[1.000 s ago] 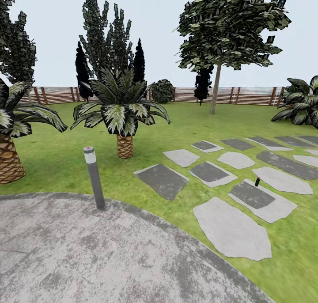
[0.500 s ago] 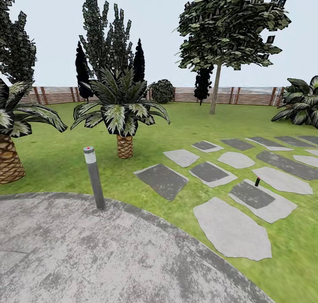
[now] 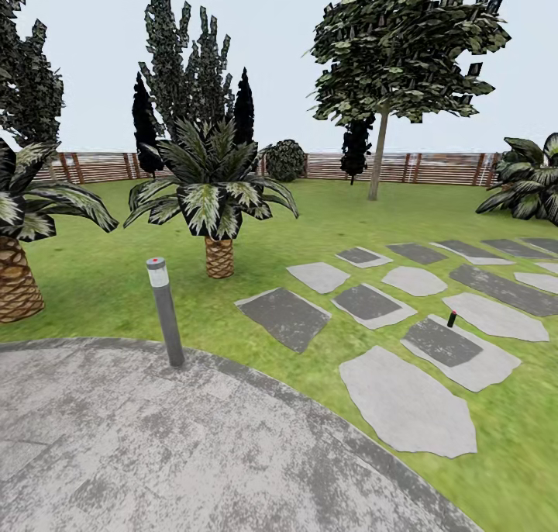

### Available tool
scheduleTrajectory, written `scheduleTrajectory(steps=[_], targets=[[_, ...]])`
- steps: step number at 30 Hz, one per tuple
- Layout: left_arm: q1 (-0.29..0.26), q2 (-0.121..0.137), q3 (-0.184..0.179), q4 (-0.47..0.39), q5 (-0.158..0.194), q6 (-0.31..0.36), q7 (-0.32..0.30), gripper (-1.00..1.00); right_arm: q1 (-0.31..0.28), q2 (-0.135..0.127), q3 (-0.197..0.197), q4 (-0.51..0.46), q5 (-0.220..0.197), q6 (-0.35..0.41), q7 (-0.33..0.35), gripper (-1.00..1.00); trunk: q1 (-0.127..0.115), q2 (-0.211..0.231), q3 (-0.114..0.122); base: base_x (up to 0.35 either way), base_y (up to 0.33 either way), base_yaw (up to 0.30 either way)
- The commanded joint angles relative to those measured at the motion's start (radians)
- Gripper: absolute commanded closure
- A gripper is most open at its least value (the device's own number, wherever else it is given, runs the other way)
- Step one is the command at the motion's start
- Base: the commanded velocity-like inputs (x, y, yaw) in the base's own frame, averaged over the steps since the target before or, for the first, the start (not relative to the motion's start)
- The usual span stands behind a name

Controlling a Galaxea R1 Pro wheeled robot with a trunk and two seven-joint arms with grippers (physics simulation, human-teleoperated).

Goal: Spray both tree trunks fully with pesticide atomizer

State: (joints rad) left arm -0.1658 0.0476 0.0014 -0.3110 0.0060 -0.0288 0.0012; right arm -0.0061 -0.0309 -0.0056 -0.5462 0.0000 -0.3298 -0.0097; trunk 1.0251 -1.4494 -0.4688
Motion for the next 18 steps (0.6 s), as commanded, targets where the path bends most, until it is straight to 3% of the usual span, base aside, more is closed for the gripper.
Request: scheduleTrajectory(steps=[1, 2, 5, 7, 8, 11, 18], targets=[[-0.019, 0.001, 0.000, -0.008, 0.000, -0.003, -0.001, -1.00, -0.002, 0.000, 0.000, -0.016, 0.000, -0.033, -0.001, -1.00, 0.000, -0.001, -0.001, 0.000, 0.000, 0.000], [-0.089, 0.005, 0.000, -0.019, -0.001, -0.004, -0.004, -1.00, -0.012, 0.000, -0.001, -0.047, -0.001, -0.128, -0.001, -1.00, 0.000, -0.001, -0.001, 0.000, 0.000, 0.000], [-0.110, 0.013, -0.005, -0.022, -0.004, -0.029, -0.012, -1.00, -0.015, -0.001, -0.002, -0.049, -0.001, -0.177, 0.001, -1.00, 0.000, -0.001, -0.001, 0.000, 0.000, 0.000], [-0.110, 0.013, -0.004, -0.017, -0.002, -0.090, -0.013, -1.00, -0.015, -0.006, -0.001, -0.048, 0.001, -0.185, 0.004, -1.00, 0.000, -0.001, -0.001, 0.000, 0.000, 0.000], [-0.108, 0.015, -0.001, -0.008, 0.002, -0.174, -0.014, -1.00, -0.015, -0.014, 0.001, -0.050, 0.003, -0.189, 0.006, -1.00, 0.000, -0.001, -0.001, 0.000, 0.000, 0.000], [-0.107, 0.019, 0.000, -0.007, 0.002, -0.188, -0.014, -1.00, -0.015, -0.015, 0.000, -0.051, 0.003, -0.190, 0.005, -1.00, 0.000, -0.001, -0.001, 0.000, 0.000, -0.075], [-0.108, 0.017, 0.000, -0.007, 0.001, -0.196, -0.007, -1.00, -0.015, -0.017, 0.000, -0.049, 0.003, -0.190, 0.004, -1.00, 0.000, -0.001, -0.001, 0.044, -0.024, -0.271]])
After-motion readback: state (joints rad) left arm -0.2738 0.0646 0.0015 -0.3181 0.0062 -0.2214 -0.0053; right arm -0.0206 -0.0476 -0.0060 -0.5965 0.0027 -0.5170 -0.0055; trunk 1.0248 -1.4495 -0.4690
